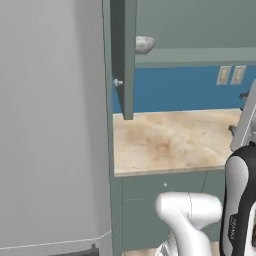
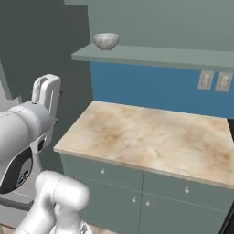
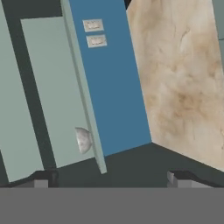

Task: Take the smaller bowl and place it next to the appetizer plate on the dining counter , and place the larger bowl next to the plate with cooked food.

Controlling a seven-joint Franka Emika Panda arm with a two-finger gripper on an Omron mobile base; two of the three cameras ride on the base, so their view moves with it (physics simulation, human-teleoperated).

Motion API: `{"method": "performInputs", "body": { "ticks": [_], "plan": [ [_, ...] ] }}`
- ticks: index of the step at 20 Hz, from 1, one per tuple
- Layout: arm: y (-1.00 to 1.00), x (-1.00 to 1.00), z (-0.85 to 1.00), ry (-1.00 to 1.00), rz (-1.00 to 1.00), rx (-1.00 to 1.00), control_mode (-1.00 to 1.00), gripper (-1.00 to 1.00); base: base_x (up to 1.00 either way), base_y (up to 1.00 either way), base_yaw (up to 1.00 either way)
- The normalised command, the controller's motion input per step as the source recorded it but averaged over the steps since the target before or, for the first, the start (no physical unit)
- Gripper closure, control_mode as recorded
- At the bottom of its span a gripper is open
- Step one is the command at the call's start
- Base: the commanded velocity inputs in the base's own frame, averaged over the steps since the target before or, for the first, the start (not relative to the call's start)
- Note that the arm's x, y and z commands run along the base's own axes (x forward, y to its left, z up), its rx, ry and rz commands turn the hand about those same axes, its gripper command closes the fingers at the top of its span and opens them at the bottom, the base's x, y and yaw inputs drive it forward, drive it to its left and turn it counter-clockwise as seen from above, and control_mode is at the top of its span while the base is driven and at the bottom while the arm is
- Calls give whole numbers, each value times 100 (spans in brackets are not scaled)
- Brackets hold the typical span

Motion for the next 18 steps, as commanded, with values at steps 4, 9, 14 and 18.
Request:
{"method": "performInputs", "body": {
  "ticks": [4, 9, 14, 18],
  "plan": [
    [0, 0, 0, 0, 0, 0, 100, -100, 100, -42, 11],
    [0, 0, 0, 0, 0, 0, 100, -100, 100, -73, 20],
    [0, 0, 0, 0, 0, 0, 100, -100, 100, -23, 22],
    [0, 0, 0, 0, 0, 0, 100, -100, 100, 0, 16]
  ]
}}
